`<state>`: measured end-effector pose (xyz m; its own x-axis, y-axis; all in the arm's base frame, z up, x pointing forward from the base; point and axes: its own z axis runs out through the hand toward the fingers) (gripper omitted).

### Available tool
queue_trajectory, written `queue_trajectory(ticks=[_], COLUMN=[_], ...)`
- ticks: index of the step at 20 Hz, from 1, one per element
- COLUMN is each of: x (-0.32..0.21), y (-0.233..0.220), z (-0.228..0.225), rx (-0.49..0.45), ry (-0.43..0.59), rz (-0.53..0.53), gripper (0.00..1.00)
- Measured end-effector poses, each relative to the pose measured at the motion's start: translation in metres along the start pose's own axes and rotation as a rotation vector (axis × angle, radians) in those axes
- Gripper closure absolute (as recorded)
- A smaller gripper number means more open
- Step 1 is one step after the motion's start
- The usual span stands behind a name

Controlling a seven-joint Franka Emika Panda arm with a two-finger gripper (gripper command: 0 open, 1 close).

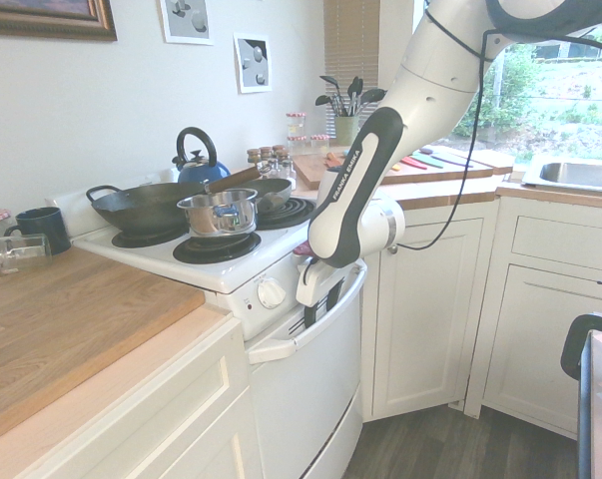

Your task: Open the oven

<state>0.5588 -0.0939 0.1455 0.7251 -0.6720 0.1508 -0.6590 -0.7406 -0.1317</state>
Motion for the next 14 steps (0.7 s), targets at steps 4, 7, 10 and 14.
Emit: queue_trajectory(ticks=[4,7,10,14], x=[-0.05,-0.079,-0.095,-0.1], y=[0.065,0.113,0.151,0.156], z=[0.028,0.029,0.009,-0.042], rx=[-0.08,-0.115,-0.148,-0.2], ry=[-0.112,-0.132,-0.157,-0.207], rz=[-0.058,-0.043,-0.071,-0.115], gripper=[0.0,0.0,0.0,0.0])
